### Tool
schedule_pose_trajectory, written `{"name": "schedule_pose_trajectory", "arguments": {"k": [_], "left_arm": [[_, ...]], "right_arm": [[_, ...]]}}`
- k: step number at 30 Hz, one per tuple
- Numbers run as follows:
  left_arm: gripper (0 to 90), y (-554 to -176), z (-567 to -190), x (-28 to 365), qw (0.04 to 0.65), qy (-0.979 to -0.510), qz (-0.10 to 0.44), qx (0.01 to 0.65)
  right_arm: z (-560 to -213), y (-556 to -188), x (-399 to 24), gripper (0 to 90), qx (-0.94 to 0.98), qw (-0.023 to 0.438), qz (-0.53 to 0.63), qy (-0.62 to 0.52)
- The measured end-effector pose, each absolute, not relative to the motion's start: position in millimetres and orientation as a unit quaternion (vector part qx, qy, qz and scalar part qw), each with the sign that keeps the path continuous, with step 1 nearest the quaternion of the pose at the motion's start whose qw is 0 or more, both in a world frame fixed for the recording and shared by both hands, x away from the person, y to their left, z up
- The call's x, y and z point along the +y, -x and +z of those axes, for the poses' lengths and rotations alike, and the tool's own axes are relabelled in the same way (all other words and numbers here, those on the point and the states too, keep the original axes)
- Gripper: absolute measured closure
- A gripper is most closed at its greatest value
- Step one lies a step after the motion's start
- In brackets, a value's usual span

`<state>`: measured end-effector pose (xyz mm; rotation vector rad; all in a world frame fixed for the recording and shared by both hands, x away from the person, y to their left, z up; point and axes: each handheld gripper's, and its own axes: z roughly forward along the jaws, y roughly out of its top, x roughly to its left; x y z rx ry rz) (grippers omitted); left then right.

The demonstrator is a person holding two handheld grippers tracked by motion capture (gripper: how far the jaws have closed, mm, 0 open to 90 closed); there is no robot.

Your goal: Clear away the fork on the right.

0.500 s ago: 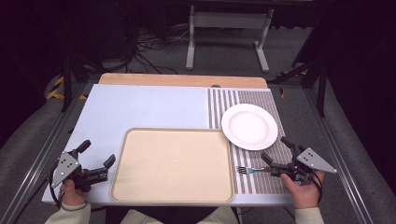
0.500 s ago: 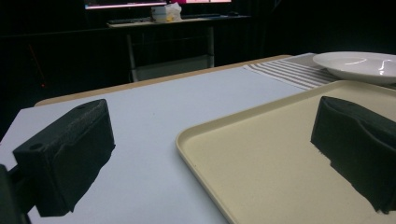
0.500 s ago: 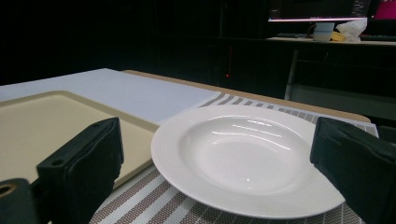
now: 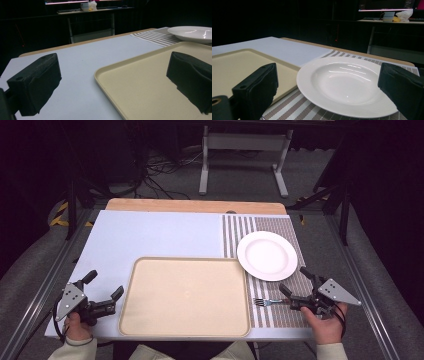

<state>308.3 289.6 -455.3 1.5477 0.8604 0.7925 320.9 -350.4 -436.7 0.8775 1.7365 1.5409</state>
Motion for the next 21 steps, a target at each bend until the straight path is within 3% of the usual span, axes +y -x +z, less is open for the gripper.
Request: {"name": "schedule_pose_trajectory", "arguments": {"k": [21], "left_arm": [[0.0,-308,-457,287,0.563,-0.661,0.333,0.367]], "right_arm": [[-423,-324,-341,3.9,0.666,0.312,0.591,-0.331]]}}
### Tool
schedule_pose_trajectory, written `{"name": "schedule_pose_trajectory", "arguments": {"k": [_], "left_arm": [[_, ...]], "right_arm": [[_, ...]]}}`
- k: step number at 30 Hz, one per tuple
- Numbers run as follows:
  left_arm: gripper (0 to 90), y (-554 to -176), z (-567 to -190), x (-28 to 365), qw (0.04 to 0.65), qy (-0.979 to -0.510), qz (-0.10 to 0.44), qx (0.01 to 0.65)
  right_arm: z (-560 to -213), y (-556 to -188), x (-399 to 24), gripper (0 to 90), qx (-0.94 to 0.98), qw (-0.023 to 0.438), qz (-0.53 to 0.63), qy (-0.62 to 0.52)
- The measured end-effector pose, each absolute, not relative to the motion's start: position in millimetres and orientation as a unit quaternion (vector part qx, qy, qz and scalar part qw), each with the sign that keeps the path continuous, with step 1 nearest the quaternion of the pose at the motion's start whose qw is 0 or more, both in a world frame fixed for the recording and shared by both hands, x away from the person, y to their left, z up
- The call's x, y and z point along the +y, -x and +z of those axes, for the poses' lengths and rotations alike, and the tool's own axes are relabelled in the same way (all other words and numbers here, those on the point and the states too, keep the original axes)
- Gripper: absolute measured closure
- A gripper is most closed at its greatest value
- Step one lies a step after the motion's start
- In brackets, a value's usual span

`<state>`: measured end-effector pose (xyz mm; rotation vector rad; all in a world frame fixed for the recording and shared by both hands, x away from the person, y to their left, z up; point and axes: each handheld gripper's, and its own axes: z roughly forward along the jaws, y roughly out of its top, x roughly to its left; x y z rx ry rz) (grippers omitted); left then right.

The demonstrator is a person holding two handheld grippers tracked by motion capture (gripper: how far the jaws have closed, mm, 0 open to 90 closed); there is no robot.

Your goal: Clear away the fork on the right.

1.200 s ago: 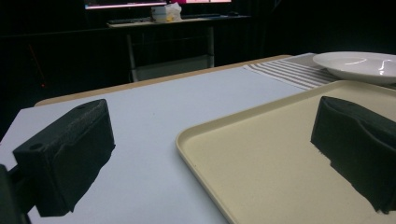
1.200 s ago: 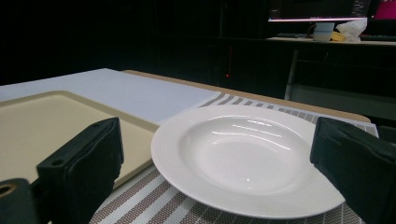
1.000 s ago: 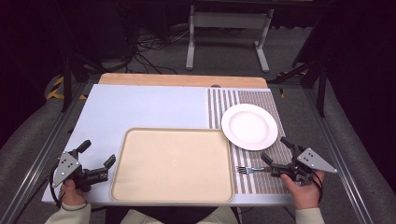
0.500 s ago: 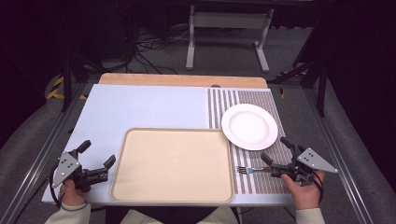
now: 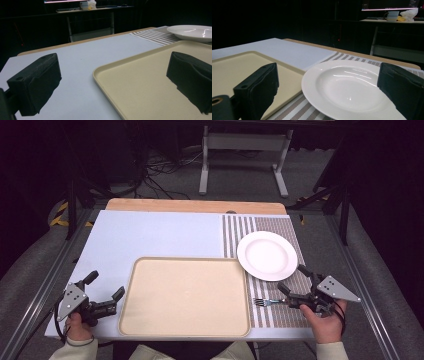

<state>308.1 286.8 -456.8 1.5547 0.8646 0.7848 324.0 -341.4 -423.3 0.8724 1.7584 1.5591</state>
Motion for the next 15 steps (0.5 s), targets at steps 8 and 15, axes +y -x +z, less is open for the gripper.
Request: {"name": "schedule_pose_trajectory", "arguments": {"k": [8,15], "left_arm": [[0.0,-308,-457,287,0.561,-0.662,0.334,0.367],[0.0,-308,-457,287,0.561,-0.661,0.333,0.369]], "right_arm": [[-412,-335,-332,4.2,0.671,0.297,0.595,-0.327],[-406,-341,-327,4.1,0.686,0.289,0.585,-0.322]]}}
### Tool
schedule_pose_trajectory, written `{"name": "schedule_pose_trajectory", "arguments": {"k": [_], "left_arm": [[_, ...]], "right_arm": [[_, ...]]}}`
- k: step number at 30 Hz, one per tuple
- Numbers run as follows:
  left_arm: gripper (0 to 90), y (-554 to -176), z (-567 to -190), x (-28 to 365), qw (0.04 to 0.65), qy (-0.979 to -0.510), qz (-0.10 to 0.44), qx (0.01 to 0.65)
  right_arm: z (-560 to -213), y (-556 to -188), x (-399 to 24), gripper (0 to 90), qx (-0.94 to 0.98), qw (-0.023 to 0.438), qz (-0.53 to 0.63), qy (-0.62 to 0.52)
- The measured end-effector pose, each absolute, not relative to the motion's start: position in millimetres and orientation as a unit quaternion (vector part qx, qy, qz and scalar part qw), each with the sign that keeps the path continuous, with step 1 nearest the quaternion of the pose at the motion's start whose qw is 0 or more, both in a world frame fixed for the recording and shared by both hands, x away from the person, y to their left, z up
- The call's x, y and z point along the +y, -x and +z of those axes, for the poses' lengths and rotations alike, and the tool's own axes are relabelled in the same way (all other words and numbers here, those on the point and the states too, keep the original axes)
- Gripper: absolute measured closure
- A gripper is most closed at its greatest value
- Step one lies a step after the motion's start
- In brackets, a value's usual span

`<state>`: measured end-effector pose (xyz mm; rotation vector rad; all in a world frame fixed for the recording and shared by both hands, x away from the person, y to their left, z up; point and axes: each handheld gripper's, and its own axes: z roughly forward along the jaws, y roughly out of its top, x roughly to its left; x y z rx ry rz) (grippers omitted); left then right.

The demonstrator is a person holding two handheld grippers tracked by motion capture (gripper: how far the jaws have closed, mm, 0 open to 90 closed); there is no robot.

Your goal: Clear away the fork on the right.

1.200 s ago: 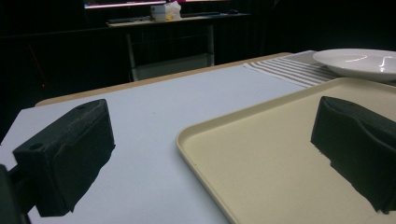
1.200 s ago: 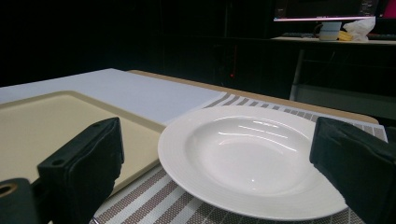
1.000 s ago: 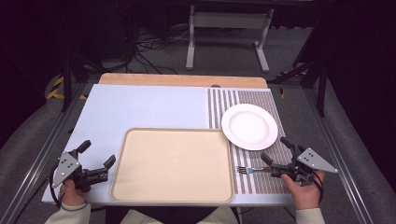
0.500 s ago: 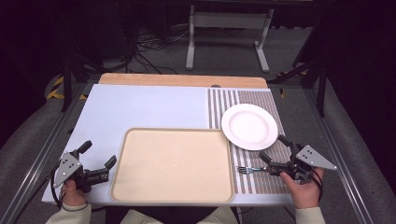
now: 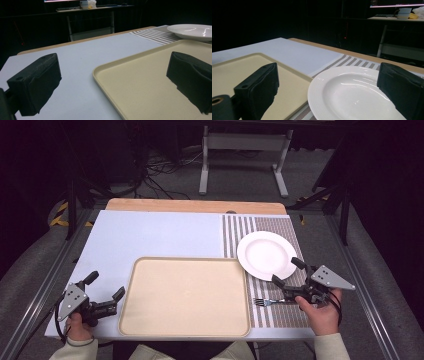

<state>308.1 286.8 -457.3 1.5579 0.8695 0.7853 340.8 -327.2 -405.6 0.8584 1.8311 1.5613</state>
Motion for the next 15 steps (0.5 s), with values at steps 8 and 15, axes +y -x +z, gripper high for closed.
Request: {"name": "schedule_pose_trajectory", "arguments": {"k": [8,15], "left_arm": [[0.0,-308,-457,287,0.56,-0.663,0.335,0.367],[0.0,-308,-457,287,0.561,-0.661,0.334,0.369]], "right_arm": [[-389,-352,-319,4.4,0.734,0.273,0.54,-0.309],[-378,-360,-315,4.0,0.782,0.248,0.495,-0.287]]}}
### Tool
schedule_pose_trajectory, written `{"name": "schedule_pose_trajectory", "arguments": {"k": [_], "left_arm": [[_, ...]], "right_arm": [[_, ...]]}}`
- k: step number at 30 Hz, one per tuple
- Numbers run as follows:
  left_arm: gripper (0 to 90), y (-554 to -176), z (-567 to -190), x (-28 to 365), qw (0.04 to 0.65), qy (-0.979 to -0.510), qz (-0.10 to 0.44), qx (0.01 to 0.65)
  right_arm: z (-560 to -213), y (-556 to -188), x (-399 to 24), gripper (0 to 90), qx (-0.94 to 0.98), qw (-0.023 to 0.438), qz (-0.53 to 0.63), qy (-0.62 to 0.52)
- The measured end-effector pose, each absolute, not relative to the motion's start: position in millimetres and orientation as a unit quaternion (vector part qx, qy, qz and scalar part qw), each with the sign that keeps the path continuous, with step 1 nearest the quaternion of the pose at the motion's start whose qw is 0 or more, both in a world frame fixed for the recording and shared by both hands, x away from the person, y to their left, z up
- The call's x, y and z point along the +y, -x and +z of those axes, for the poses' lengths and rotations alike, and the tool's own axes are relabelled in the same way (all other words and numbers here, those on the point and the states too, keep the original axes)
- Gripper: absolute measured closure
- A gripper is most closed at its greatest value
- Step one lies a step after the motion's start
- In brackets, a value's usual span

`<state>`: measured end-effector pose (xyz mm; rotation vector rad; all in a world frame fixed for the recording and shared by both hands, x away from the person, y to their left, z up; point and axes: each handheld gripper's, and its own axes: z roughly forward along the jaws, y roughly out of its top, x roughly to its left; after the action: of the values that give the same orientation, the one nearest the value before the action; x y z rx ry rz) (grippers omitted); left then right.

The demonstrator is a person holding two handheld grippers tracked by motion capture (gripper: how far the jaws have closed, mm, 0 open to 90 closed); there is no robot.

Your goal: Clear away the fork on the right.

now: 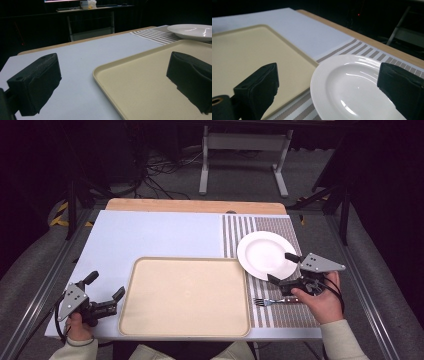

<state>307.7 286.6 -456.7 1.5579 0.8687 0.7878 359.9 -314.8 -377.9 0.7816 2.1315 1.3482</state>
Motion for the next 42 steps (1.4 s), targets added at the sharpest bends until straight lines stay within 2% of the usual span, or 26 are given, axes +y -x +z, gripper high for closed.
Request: {"name": "schedule_pose_trajectory", "arguments": {"k": [25,42], "left_arm": [[0.0,-308,-457,286,0.56,-0.663,0.336,0.367],[0.0,-308,-457,286,0.559,-0.663,0.336,0.368]], "right_arm": [[-364,-372,-313,6.6,0.895,0.21,0.312,-0.238],[-368,-375,-313,8.1,0.939,0.181,0.212,-0.203]]}}
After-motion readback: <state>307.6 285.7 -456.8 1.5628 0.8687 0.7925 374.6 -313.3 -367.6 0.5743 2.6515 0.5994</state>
